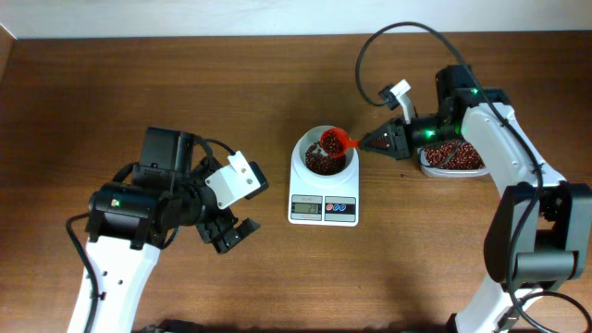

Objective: Scoop and weigh 50g on scale
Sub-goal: 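Lift the filled scoop left over the white bowl, then tilt the scoop slowly to trickle beans into the bowl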

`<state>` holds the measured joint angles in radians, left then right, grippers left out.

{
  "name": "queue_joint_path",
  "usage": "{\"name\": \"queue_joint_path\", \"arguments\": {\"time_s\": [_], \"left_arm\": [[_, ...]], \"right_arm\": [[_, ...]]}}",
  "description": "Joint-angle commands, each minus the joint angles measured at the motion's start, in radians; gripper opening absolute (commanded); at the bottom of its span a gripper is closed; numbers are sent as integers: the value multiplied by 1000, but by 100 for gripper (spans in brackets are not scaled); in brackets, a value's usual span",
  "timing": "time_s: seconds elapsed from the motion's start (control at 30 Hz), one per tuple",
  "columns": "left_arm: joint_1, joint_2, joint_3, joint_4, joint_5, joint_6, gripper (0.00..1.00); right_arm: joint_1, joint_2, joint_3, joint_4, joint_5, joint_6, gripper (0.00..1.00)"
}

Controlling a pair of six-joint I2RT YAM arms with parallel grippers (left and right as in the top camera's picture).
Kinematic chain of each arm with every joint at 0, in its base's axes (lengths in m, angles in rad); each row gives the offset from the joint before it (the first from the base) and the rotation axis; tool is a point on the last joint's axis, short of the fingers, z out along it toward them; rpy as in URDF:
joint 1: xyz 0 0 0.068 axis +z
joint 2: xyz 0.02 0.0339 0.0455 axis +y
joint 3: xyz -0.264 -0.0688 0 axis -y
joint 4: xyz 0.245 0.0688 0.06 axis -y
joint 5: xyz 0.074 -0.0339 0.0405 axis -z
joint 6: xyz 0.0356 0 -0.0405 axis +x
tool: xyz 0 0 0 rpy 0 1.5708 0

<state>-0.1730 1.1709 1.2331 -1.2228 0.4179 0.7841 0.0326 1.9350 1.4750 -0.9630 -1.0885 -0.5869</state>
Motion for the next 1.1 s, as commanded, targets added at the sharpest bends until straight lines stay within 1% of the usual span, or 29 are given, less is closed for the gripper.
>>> {"name": "queue_joint_path", "arguments": {"time_s": [0.0,0.07,0.1,0.17,0.87,1.07], "left_arm": [[-3,-3,-5,-1,4,-12,99],[-3,-3,-5,-1,4,-12,99],[-3,-3,-5,-1,4,-12,99],[-3,-3,-5,-1,4,-12,99],[-3,-3,-5,-1,4,-12,99],[-3,-3,-5,-1,4,-12,99]], "right_arm": [[7,3,-3,0,-5,-73,4],[8,3,-2,-26,-14,-153,4],[6,3,-2,-13,0,-156,4],[6,3,-2,12,19,-93,4],[7,3,-2,63,1,-98,4],[8,3,-2,62,1,-143,4]]}}
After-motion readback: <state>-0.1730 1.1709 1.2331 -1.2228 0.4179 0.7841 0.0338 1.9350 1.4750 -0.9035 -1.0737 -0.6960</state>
